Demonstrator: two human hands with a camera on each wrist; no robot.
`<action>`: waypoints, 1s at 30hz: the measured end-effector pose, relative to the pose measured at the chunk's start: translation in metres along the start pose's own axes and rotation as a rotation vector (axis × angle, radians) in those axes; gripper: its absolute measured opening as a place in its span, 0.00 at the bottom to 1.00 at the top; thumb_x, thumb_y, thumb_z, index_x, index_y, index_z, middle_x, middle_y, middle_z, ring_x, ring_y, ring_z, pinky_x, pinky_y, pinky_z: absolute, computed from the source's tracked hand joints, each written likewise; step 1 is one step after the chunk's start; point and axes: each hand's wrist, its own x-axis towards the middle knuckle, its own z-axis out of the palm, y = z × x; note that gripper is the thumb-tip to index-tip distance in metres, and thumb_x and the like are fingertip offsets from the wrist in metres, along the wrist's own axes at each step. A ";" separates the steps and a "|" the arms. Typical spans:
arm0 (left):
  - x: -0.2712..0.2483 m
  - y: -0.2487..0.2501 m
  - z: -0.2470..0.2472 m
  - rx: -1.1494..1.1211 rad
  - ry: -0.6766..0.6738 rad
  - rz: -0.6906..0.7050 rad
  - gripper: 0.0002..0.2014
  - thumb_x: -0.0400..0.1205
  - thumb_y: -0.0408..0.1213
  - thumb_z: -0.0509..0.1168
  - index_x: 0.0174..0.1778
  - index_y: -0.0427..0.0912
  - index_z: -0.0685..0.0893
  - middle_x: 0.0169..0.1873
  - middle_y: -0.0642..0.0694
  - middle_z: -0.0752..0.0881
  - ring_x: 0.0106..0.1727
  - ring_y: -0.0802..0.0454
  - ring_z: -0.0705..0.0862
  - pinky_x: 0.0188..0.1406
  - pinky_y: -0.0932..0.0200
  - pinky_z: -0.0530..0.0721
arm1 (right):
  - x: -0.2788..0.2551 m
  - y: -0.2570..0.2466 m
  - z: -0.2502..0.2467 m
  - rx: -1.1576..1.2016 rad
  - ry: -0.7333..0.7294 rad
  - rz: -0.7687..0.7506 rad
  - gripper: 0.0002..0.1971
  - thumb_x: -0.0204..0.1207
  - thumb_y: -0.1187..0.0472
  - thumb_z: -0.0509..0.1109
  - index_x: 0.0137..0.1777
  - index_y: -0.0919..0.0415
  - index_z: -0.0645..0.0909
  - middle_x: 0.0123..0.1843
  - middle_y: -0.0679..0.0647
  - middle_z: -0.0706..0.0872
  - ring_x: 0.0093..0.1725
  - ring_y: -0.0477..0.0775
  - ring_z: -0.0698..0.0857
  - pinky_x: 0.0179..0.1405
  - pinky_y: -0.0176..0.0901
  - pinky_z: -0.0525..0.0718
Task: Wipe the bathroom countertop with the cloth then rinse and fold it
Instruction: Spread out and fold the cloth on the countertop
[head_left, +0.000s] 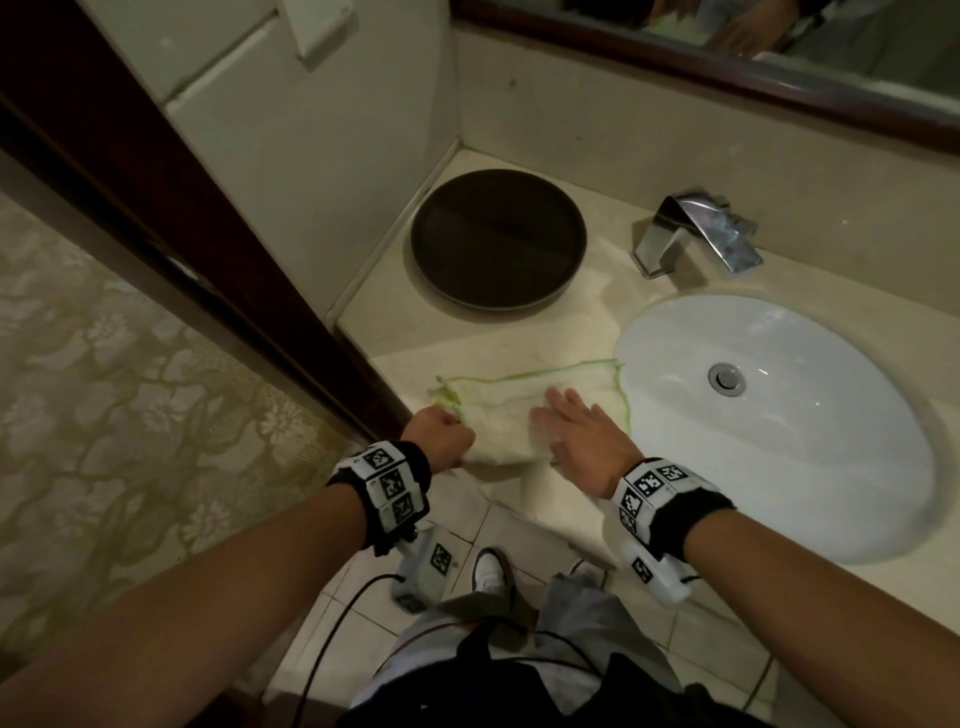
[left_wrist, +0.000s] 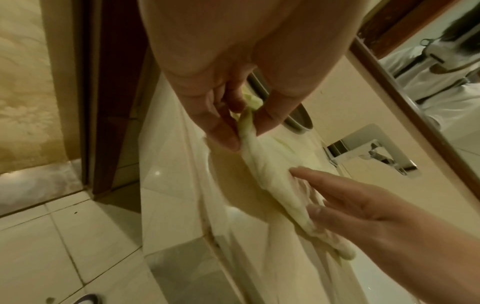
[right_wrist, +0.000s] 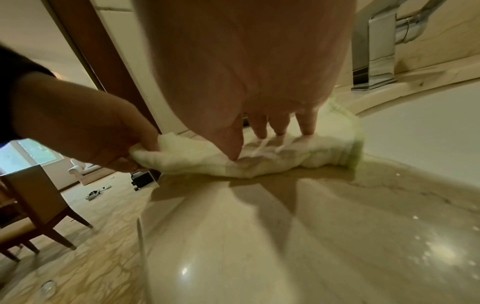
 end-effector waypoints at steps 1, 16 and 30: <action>0.001 -0.003 -0.004 -0.035 -0.004 -0.017 0.05 0.76 0.25 0.67 0.41 0.38 0.78 0.38 0.40 0.81 0.40 0.41 0.85 0.43 0.45 0.91 | 0.001 -0.002 -0.001 0.024 -0.013 -0.010 0.30 0.84 0.65 0.58 0.84 0.51 0.56 0.88 0.54 0.43 0.86 0.58 0.42 0.83 0.58 0.47; -0.018 0.041 -0.017 -0.162 -0.051 0.131 0.17 0.76 0.23 0.67 0.61 0.35 0.78 0.36 0.39 0.84 0.31 0.46 0.86 0.32 0.56 0.90 | -0.009 0.010 0.000 0.315 0.306 0.073 0.18 0.82 0.64 0.59 0.70 0.60 0.79 0.71 0.56 0.78 0.71 0.57 0.77 0.67 0.39 0.70; -0.011 0.075 0.109 0.300 -0.123 0.375 0.20 0.77 0.43 0.66 0.65 0.43 0.79 0.47 0.47 0.87 0.48 0.46 0.87 0.54 0.51 0.86 | -0.048 0.034 -0.003 0.443 0.343 0.314 0.23 0.79 0.65 0.62 0.75 0.55 0.74 0.72 0.55 0.80 0.67 0.60 0.81 0.62 0.44 0.75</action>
